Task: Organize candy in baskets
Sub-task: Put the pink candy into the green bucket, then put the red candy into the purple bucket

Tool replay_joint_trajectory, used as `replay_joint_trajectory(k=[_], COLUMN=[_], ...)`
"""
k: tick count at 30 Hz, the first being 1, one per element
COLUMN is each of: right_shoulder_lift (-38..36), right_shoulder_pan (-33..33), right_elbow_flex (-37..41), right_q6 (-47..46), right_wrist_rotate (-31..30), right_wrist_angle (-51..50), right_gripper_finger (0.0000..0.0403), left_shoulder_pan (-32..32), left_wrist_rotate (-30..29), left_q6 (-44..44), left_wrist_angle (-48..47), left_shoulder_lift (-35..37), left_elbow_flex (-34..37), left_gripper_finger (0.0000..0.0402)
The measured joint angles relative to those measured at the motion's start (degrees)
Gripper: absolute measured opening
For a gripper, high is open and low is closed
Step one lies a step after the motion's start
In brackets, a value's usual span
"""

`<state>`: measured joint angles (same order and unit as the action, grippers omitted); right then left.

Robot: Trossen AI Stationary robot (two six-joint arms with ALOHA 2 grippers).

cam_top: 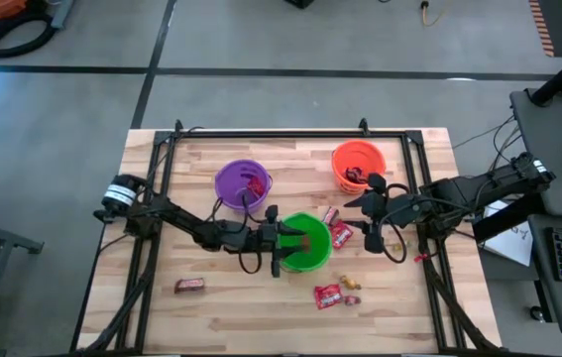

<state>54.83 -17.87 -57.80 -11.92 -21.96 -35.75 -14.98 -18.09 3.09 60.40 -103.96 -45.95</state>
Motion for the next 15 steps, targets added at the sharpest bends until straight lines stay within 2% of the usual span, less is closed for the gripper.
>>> replay_joint_trajectory(k=[8, 15], right_shoulder_lift=[0.0, 0.4], right_shoulder_pan=[0.0, 0.0], right_elbow_flex=[0.0, 0.0], right_q6=[-7.5, -14.9], right_wrist_rotate=[0.1, 0.4], right_wrist_angle=[-3.6, -7.2], right_gripper_finger=[0.0192, 0.0192], left_shoulder_pan=[0.0, -0.3], left_wrist_rotate=[0.0, 0.7], left_q6=[1.0, 5.1], left_wrist_angle=[-2.3, -13.7], left_shoulder_lift=[1.3, 7.9], left_elbow_flex=[0.0, 0.1], left_gripper_finger=[0.0162, 0.0162])
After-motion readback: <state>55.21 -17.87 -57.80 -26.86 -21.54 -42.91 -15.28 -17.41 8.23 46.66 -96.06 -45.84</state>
